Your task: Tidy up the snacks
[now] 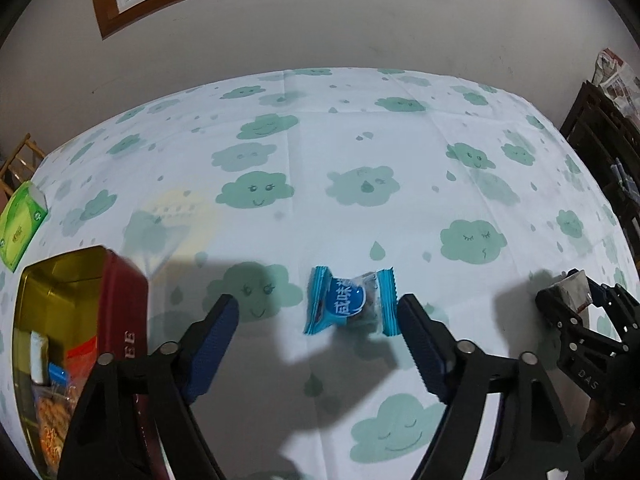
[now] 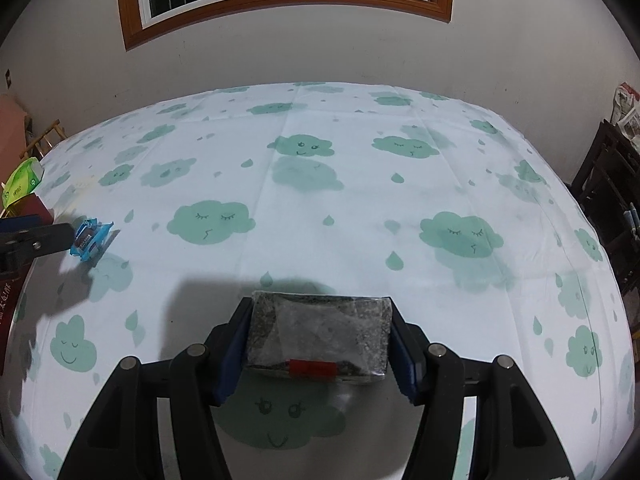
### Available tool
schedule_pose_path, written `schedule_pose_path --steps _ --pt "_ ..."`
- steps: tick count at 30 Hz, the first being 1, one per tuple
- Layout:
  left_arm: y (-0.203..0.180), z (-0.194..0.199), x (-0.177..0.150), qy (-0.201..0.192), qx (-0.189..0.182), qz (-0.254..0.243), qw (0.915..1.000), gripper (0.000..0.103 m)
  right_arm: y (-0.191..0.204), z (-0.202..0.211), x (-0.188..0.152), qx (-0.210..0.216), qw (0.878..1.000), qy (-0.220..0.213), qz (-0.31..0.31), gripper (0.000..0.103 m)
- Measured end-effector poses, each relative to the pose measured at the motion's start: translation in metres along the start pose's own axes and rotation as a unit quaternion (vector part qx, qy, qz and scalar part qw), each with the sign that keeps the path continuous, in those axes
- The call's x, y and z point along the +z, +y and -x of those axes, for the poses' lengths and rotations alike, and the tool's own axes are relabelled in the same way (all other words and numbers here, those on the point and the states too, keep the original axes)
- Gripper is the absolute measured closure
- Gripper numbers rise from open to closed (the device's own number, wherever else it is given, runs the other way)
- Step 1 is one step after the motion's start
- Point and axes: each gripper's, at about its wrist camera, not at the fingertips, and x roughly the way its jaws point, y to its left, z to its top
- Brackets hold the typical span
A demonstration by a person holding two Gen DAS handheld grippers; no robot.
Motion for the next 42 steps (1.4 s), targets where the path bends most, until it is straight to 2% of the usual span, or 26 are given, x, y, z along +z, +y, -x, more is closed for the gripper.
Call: schedule_pose_path --steps 6,7,9,11,16,19,31,42 --pt "0.0 -0.017 0.0 0.018 -0.02 0.008 0.9996 0.038 0.001 0.0 0.0 0.0 1.0 0.0 0.0 0.04" --pt "0.0 -0.019 0.0 0.022 -0.022 0.01 0.9995 0.043 0.001 0.0 0.0 0.0 1.0 0.0 0.0 0.04" --pt "0.001 -0.023 -0.002 0.028 -0.038 0.016 0.9988 0.049 0.001 0.0 0.0 -0.001 1.0 0.0 0.001 0.04" --pt "0.002 -0.025 -0.003 0.033 -0.047 0.021 0.9981 0.063 0.001 0.0 0.0 -0.001 1.0 0.0 0.0 0.04" --pt "0.001 -0.024 -0.007 0.029 -0.047 0.015 0.9984 0.074 0.001 -0.001 0.0 0.0 1.0 0.0 0.0 0.04" --pt "0.006 -0.021 -0.009 0.031 -0.053 0.026 0.9978 0.076 0.002 -0.001 0.0 0.0 1.0 0.0 0.0 0.04" --pt "0.012 -0.002 -0.023 0.033 -0.035 0.029 0.9984 0.077 0.002 -0.001 0.0 -0.002 1.0 0.0 0.001 0.04" --pt "0.015 0.039 -0.037 0.022 -0.03 0.035 0.9987 0.077 0.002 -0.001 0.0 -0.002 1.0 0.0 0.002 0.04"
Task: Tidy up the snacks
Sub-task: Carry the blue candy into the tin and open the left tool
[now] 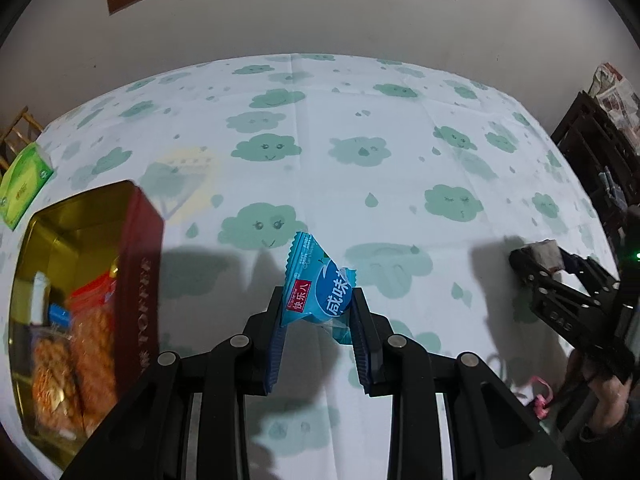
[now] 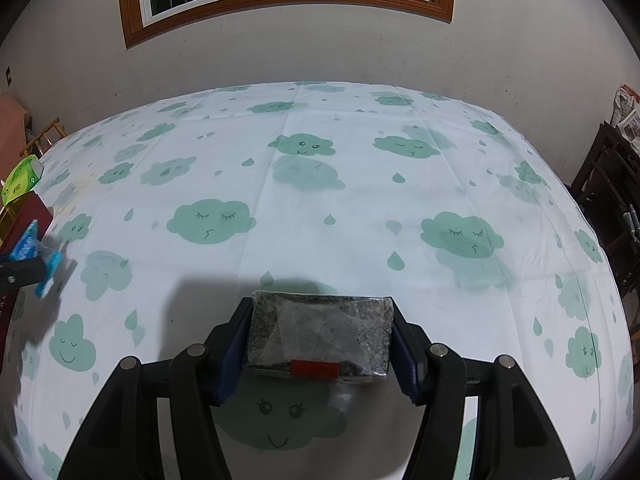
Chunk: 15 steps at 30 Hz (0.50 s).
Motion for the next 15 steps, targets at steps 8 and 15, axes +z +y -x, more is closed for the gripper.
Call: schedule_pose_path --steps 8,15 --pt "0.018 0.043 -0.012 -0.024 0.017 0.007 0.9995 0.076 0.0 0.0 0.0 0.0 1.0 0.0 0.0 0.04" --pt "0.051 0.071 -0.025 -0.037 0.039 0.029 0.9981 0.076 0.0 0.0 -0.001 0.0 1.0 0.0 0.0 0.04"
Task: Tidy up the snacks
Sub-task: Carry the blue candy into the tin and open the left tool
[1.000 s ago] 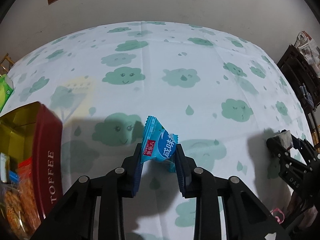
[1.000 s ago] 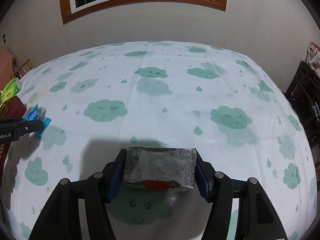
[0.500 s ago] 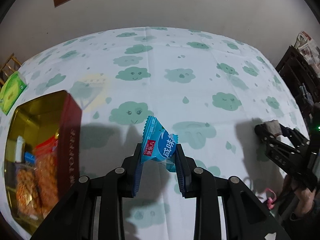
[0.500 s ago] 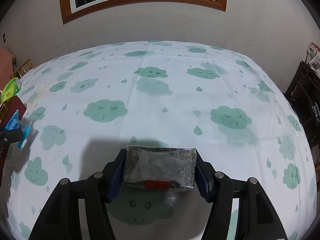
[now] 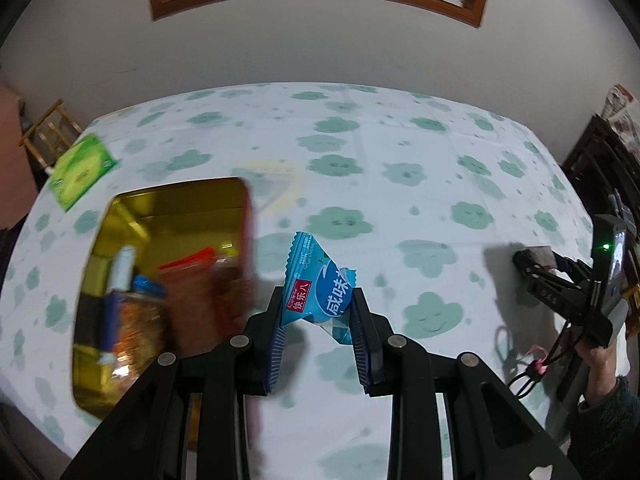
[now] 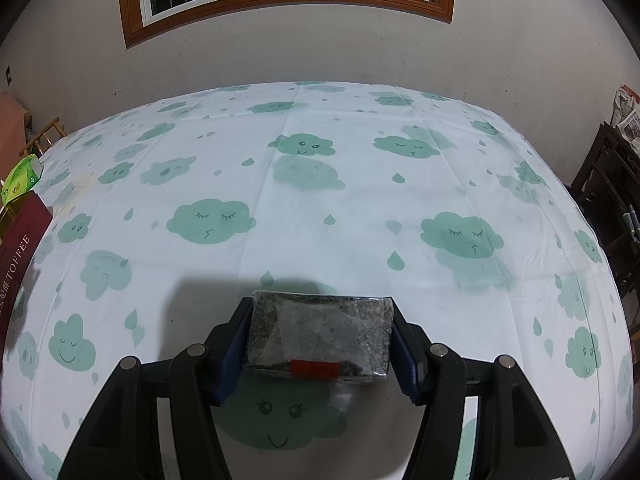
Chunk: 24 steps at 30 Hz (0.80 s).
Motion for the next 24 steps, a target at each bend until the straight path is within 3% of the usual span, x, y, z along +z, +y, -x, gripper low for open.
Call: schedule_pose_path --steps 14,24 --pt "0.091 0.021 -0.011 -0.004 0.058 0.072 0.9957 0.076 0.0 0.0 0.0 0.0 1.0 0.0 0.0 0.04" --pt "0.128 0.027 -0.007 -0.01 0.075 0.095 0.9926 0.076 0.0 0.0 0.0 0.0 1.0 0.0 0.0 0.04"
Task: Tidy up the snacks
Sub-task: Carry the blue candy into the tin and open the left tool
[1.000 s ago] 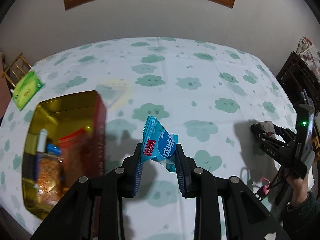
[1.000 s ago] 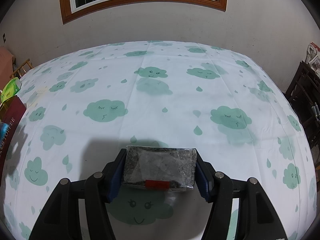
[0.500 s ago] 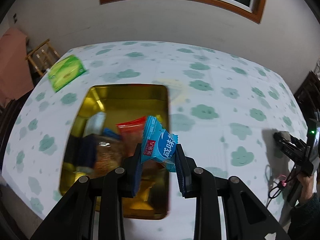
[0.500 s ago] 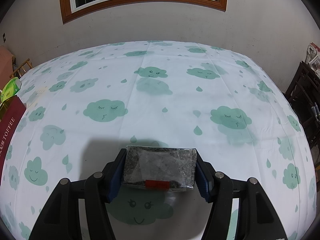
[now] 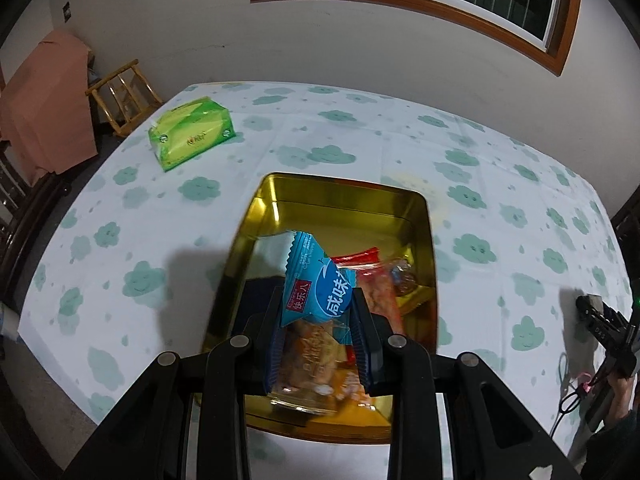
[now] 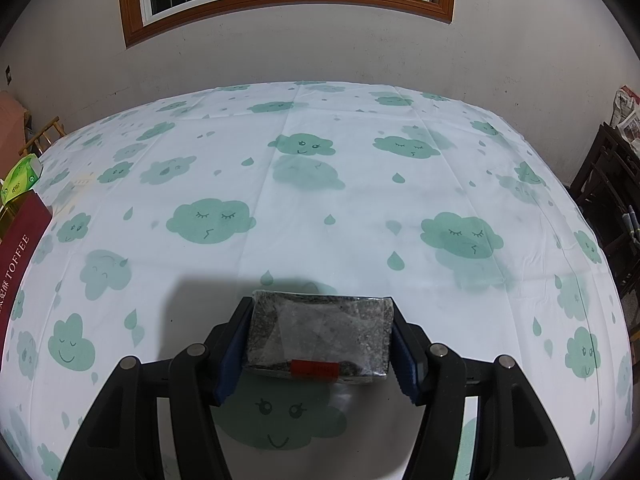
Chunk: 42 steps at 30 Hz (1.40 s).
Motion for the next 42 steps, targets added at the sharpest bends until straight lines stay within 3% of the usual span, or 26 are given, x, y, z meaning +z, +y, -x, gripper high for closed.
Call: schedule_pose_path --steps 7,18,29,36,42 --pt "0.004 -0.014 -0.005 0.023 -0.009 -0.004 0.9997 0.076 0.0 0.0 0.0 0.0 1.0 0.0 0.0 0.04" --pt "-0.025 -0.035 -0.018 0.052 -0.029 -0.043 0.9973 0.076 0.0 0.0 0.0 0.0 1.0 0.0 0.0 0.04" --pt "-0.036 -0.047 -0.022 0.063 -0.019 -0.063 0.9958 0.076 -0.001 0.0 0.0 0.0 1.0 0.0 0.0 0.04" --pt "-0.034 -0.049 -0.021 0.063 -0.011 -0.058 0.9963 0.071 0.0 0.0 0.0 0.0 1.0 0.0 0.0 0.04" --pt "-0.032 -0.043 -0.019 0.053 -0.005 -0.057 0.997 0.06 0.0 0.0 0.0 0.0 1.0 0.0 0.001 0.04"
